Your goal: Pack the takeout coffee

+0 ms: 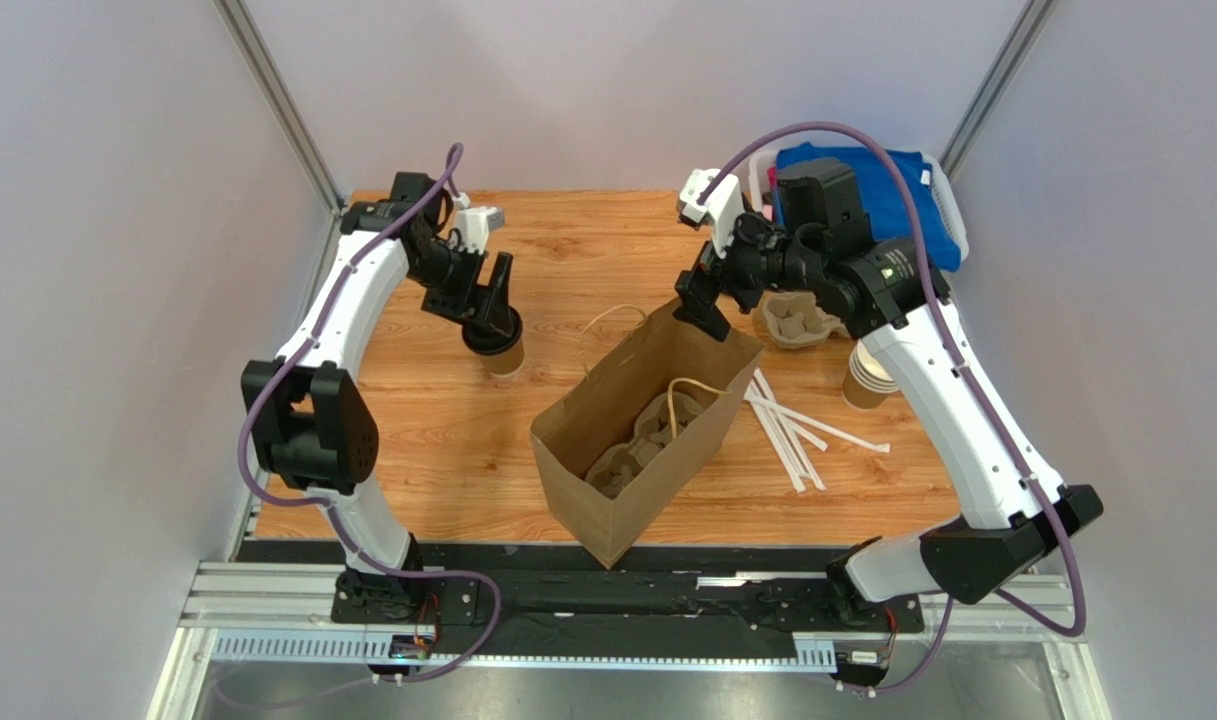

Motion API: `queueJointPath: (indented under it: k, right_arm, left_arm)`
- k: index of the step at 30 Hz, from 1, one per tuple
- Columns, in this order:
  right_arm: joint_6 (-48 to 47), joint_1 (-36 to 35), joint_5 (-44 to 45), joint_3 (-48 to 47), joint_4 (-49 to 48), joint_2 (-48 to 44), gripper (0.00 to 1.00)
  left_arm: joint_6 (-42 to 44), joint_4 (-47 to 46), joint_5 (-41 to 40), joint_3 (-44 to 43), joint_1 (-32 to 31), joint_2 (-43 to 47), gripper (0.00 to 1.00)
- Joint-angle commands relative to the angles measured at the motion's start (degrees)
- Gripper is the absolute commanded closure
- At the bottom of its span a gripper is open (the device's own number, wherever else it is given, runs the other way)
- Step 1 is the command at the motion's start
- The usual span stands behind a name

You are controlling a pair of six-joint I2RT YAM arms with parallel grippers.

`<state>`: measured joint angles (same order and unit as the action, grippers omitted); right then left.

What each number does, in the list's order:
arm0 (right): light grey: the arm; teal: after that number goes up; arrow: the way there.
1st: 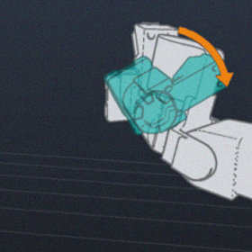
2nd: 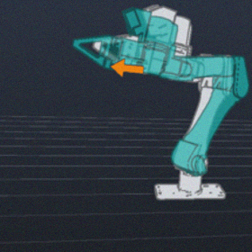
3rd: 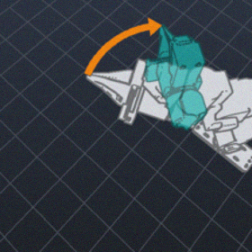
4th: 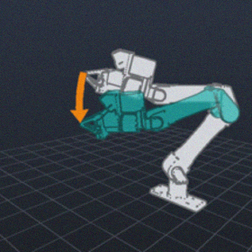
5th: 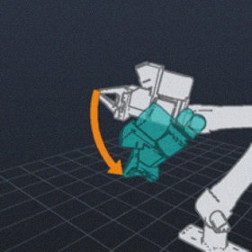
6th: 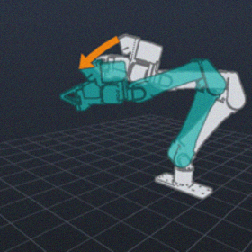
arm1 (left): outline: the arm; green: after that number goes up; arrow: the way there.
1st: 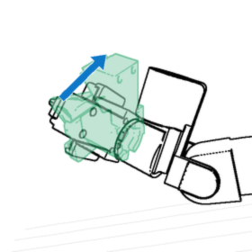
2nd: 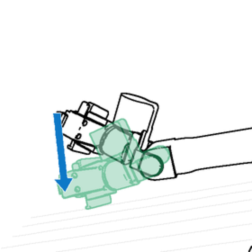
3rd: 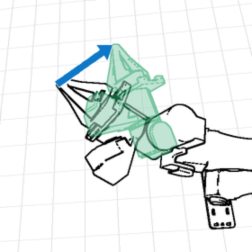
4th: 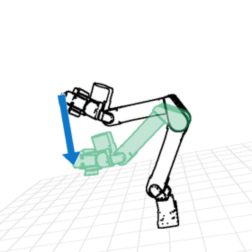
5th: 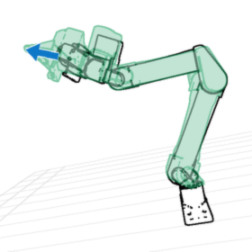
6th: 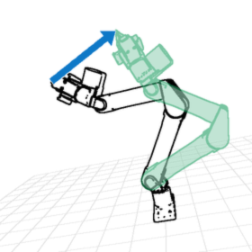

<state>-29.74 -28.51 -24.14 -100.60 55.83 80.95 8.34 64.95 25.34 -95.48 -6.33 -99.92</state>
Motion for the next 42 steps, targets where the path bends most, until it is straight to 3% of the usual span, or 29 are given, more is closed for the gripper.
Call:
queueJointPath:
  k: [1, 15, 28, 42]
  right_arm:
    - [1.61, -0.05, 1.9, 1.01, -1.96, -3.07, 0.0]
    - [1.43, 0.21, 3.49, 3.39, -2.22, -4.57, 0.0]
    - [1.88, 0.12, 4.1, 3.21, -2.22, -4.31, 0.0]
    - [2.58, 0.21, 4.45, 3.74, -2.22, -4.48, 0.0]
  left_arm:
    - [1.59, -7.01, -0.91, 1.43, 0.26, -1.15, 0.6]
    - [2.65, -15.28, -4.51, 8.03, 0.26, -4.5, 0.56]
    - [3.0, -17.05, -5.22, 10.4, 0.18, -4.67, 0.31]
    - [4.05, -17.57, -6.01, 11.37, 0.0, -5.46, 0.18]
